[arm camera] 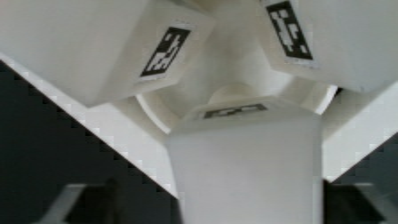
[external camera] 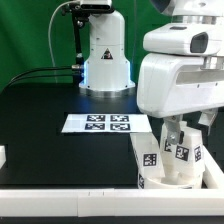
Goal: Assemble stool
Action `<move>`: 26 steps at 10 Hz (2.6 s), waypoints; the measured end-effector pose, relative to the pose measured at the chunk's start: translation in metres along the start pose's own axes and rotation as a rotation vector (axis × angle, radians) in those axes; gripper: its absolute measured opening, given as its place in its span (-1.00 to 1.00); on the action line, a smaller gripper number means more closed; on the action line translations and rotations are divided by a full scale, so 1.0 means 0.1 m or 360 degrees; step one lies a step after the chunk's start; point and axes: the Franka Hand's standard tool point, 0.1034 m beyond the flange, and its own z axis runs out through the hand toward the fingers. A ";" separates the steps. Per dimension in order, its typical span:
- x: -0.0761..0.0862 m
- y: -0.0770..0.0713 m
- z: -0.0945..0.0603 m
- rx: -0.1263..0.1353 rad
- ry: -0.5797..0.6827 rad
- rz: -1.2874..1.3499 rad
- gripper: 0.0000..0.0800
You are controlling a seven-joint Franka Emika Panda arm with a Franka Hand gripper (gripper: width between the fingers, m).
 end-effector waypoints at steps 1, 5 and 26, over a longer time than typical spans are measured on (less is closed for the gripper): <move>0.01 0.00 0.00 0.0002 0.0004 0.0098 0.09; 0.06 0.02 0.00 -0.0002 0.0008 0.0740 -0.16; 0.17 -0.10 -0.01 0.0360 -0.0076 0.3902 0.55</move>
Offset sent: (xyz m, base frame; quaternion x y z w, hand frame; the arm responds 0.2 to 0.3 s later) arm 0.0000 0.0000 0.0000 0.0000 0.0000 0.1938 0.9810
